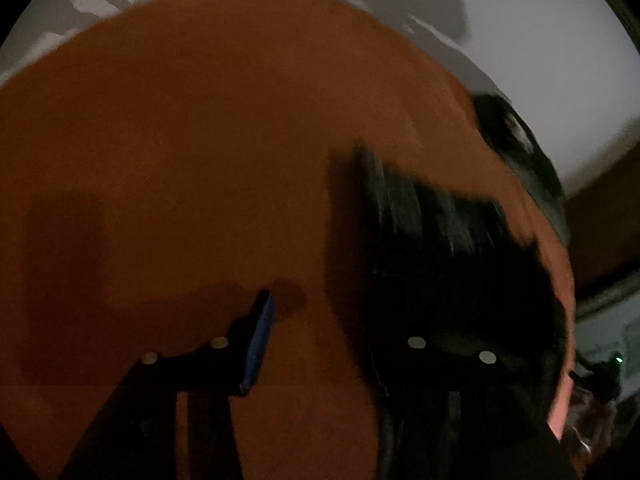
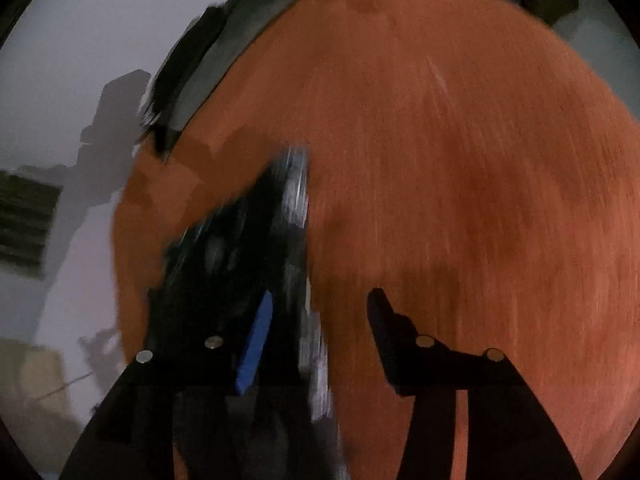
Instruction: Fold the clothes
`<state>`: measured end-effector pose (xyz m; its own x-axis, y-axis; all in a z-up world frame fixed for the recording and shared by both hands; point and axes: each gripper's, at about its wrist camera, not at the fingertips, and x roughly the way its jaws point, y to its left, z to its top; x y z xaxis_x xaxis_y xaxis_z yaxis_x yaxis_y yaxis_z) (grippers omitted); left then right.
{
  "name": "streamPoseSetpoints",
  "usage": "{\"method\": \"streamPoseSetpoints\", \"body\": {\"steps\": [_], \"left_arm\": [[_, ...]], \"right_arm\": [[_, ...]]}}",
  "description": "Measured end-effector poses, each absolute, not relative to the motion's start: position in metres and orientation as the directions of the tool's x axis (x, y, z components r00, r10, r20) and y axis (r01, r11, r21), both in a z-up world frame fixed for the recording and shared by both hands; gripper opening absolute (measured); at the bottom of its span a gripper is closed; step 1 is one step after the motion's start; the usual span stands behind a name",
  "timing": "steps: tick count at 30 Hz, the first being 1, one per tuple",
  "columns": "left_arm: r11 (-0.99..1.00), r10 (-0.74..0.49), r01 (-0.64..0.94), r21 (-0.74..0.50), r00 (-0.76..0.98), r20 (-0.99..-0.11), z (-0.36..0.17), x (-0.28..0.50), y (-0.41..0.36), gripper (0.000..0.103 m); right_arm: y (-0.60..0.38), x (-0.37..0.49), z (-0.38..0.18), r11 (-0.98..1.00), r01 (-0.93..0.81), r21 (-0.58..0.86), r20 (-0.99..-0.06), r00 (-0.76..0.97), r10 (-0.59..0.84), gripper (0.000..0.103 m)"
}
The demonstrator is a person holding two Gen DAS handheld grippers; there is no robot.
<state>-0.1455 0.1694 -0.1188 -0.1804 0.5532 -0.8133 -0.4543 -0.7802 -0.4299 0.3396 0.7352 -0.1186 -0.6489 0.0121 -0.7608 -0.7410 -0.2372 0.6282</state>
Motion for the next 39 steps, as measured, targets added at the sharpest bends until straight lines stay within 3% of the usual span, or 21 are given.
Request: {"method": "streamPoseSetpoints", "body": {"steps": [4,7,10,14,20,22,23,26,29,33,37,39], "left_arm": [[-0.72,0.608,-0.456,-0.523,-0.05,-0.792,-0.127,-0.055,0.12,0.046],[-0.714,0.605,-0.435,-0.548,0.008,-0.796,-0.132,0.0,0.096,0.047],[-0.711,0.608,-0.408,-0.573,0.052,-0.792,-0.142,0.035,0.082,0.047],[-0.681,0.632,-0.363,-0.636,0.147,-0.761,-0.163,0.056,0.089,0.047],[-0.64,0.655,-0.35,-0.684,0.216,-0.724,-0.176,0.077,0.116,0.045],[-0.63,0.669,-0.369,-0.684,0.19,-0.719,-0.171,0.083,0.123,0.008],[-0.636,0.661,-0.39,-0.666,0.169,-0.731,-0.165,0.087,0.123,0.009],[-0.627,0.666,-0.432,-0.648,0.134,-0.734,-0.139,0.1,0.119,0.008],[-0.601,0.662,-0.476,-0.641,0.152,-0.734,-0.125,0.115,0.117,0.008],[-0.627,0.58,-0.534,-0.568,0.167,-0.797,-0.15,0.13,0.116,0.009],[-0.601,0.629,-0.506,-0.62,0.179,-0.756,-0.146,0.125,0.108,0.01],[-0.583,0.64,-0.519,-0.626,0.182,-0.747,-0.142,0.124,0.103,0.01]], "right_arm": [[0.646,0.371,-0.105,-0.392,-0.661,0.64,-0.73,-0.682,-0.042,0.048],[0.571,0.394,-0.093,-0.533,-0.646,0.547,-0.75,-0.661,0.031,0.048],[0.534,0.413,-0.109,-0.477,-0.671,0.568,-0.763,-0.646,0.002,0.052],[0.5,0.422,-0.15,-0.313,-0.697,0.645,-0.759,-0.63,-0.163,0.052],[0.472,0.411,-0.173,-0.276,-0.651,0.707,-0.707,-0.649,-0.28,0.052],[0.467,0.409,-0.174,-0.281,-0.646,0.709,-0.705,-0.651,-0.281,0.045],[0.464,0.409,-0.173,-0.294,-0.648,0.703,-0.711,-0.65,-0.269,0.02],[0.461,0.416,-0.16,-0.301,-0.621,0.724,-0.688,-0.683,-0.247,0.009],[0.459,0.43,-0.142,-0.266,-0.573,0.775,-0.63,-0.734,-0.255,0.008],[0.451,0.432,-0.156,-0.359,-0.638,0.681,-0.73,-0.632,-0.261,0.008],[0.458,0.434,-0.163,-0.329,-0.64,0.694,-0.719,-0.639,-0.273,0.008],[0.458,0.429,-0.146,-0.435,-0.616,0.657,-0.743,-0.625,-0.238,0.008]]}}
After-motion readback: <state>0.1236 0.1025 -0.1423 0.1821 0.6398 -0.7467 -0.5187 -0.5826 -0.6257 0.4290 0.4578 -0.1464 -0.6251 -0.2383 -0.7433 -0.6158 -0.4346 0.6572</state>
